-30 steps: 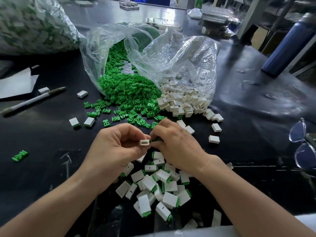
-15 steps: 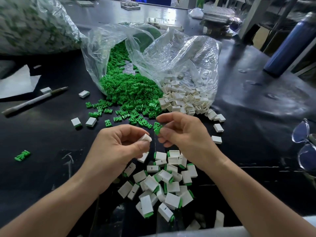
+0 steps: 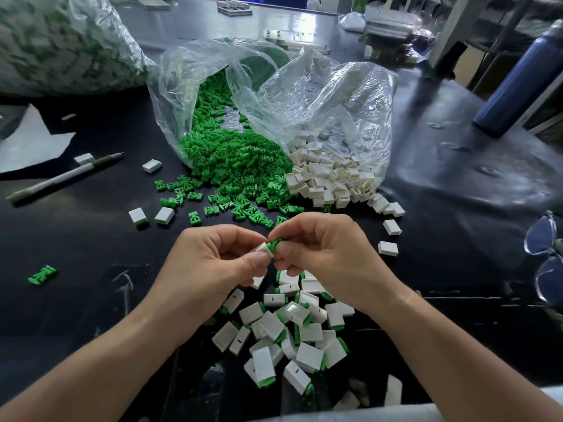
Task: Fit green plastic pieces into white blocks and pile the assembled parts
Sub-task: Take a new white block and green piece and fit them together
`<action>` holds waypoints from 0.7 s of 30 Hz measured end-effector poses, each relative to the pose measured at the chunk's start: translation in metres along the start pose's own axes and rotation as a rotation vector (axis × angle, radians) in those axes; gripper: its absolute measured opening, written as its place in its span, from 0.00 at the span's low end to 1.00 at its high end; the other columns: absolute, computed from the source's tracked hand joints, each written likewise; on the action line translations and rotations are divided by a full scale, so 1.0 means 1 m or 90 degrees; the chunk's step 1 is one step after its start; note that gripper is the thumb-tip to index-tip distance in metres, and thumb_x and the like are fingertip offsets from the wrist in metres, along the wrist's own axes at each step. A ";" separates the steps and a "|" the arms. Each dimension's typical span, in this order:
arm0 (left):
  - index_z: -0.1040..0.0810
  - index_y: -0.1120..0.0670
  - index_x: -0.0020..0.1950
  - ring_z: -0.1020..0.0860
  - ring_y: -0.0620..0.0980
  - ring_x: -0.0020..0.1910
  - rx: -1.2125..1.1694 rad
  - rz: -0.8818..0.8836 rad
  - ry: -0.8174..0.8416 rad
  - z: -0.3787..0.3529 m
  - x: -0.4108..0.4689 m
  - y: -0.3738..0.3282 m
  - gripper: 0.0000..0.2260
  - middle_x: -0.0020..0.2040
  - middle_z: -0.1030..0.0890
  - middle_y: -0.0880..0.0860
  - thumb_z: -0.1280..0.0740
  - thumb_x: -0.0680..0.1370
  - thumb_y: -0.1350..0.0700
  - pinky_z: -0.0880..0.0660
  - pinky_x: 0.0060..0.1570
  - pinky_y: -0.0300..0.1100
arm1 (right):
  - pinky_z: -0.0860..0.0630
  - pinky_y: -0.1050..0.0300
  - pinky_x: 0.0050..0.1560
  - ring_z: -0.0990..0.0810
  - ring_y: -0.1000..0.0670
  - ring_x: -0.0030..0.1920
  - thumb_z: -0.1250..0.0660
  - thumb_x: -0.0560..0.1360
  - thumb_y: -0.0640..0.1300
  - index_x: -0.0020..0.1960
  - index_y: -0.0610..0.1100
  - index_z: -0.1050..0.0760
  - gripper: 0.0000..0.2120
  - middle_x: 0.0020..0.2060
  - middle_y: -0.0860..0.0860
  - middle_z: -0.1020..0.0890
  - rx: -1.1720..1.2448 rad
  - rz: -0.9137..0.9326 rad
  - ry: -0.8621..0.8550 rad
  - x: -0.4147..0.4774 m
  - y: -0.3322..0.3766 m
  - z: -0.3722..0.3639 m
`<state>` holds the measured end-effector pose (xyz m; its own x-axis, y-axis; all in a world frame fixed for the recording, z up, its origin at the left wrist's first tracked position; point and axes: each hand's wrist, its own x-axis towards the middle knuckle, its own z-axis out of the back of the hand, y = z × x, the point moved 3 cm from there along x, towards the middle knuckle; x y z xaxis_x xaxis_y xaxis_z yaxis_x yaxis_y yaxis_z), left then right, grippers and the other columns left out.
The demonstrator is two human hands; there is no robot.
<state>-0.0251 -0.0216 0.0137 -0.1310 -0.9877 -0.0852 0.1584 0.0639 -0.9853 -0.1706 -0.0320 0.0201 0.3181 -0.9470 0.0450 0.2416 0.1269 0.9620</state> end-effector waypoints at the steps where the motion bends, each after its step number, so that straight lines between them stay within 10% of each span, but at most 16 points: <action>1: 0.17 0.55 0.40 0.20 0.44 0.30 0.003 -0.003 0.001 0.000 0.000 0.000 0.04 0.34 0.16 0.54 0.28 0.69 0.63 0.25 0.30 0.32 | 0.23 0.64 0.35 0.21 0.57 0.31 0.33 0.72 0.31 0.40 0.49 0.23 0.12 0.31 0.52 0.20 -0.016 0.003 0.000 0.000 0.000 0.000; 21: 0.17 0.60 0.37 0.18 0.51 0.31 -0.096 0.020 0.077 -0.001 -0.002 -0.004 0.10 0.34 0.17 0.60 0.30 0.62 0.55 0.23 0.29 0.36 | 0.25 0.51 0.39 0.24 0.50 0.33 0.37 0.76 0.41 0.33 0.53 0.32 0.14 0.28 0.55 0.25 -0.221 0.038 0.012 -0.005 0.003 0.000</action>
<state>-0.0267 -0.0195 0.0173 -0.2465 -0.9612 -0.1239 0.0168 0.1236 -0.9922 -0.1714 -0.0266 0.0226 0.3571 -0.9297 0.0904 0.5186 0.2778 0.8086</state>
